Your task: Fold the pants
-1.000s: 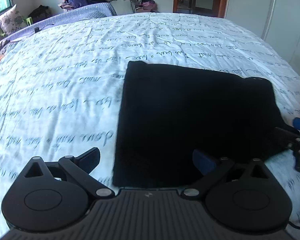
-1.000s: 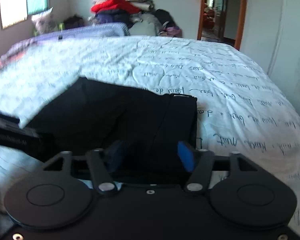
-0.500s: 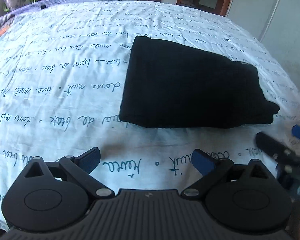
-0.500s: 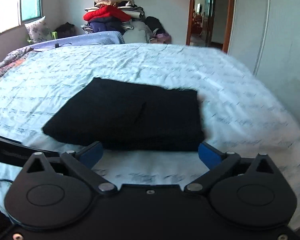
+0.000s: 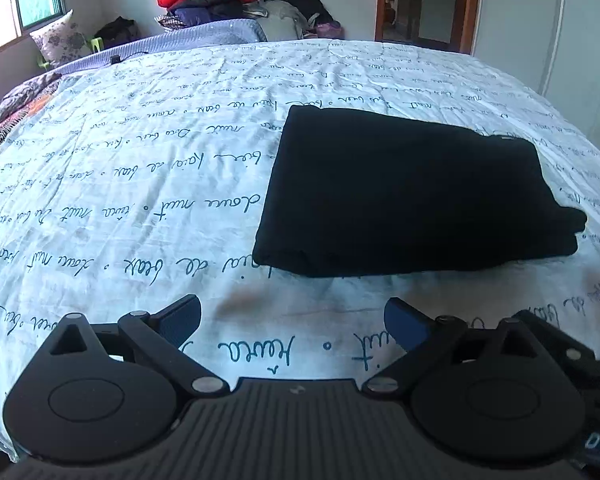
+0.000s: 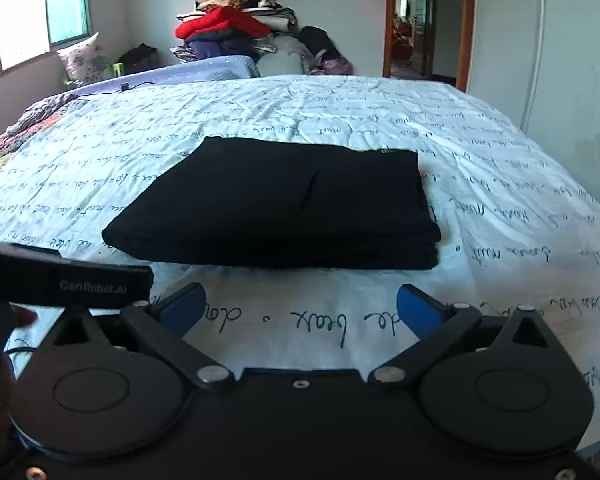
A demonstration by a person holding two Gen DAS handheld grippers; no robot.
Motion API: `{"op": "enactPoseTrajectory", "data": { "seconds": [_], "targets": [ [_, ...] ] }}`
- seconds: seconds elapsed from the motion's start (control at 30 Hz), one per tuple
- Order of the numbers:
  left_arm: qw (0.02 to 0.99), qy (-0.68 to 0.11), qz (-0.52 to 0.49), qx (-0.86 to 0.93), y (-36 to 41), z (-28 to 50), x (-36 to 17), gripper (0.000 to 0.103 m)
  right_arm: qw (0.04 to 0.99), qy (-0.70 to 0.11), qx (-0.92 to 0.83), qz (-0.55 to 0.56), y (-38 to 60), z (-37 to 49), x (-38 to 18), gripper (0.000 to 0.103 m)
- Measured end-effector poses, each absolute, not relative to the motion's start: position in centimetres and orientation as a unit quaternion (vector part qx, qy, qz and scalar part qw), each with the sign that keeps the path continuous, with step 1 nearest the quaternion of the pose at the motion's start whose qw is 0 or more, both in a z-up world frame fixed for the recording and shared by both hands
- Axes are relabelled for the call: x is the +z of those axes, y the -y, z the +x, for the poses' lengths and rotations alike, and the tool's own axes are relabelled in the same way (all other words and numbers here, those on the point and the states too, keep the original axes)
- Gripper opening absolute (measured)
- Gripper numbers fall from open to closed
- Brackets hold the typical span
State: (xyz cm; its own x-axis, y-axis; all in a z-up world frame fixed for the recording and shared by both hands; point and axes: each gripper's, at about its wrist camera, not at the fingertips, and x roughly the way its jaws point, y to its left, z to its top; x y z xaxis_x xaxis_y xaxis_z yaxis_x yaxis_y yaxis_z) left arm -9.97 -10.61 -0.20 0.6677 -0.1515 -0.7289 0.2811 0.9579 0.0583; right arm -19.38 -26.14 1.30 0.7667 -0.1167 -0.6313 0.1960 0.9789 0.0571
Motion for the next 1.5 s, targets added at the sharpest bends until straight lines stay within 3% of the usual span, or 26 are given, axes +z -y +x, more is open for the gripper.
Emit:
{"op": "enactPoseTrajectory", "data": {
  "seconds": [1.5],
  "targets": [
    [0.904, -0.408, 0.074, -0.100, 9.2, -9.5, -1.2, 0.099, 0.933, -0.341, -0.100, 0.052, 26.5, -19.6, 0.7, 0.103]
  ]
}}
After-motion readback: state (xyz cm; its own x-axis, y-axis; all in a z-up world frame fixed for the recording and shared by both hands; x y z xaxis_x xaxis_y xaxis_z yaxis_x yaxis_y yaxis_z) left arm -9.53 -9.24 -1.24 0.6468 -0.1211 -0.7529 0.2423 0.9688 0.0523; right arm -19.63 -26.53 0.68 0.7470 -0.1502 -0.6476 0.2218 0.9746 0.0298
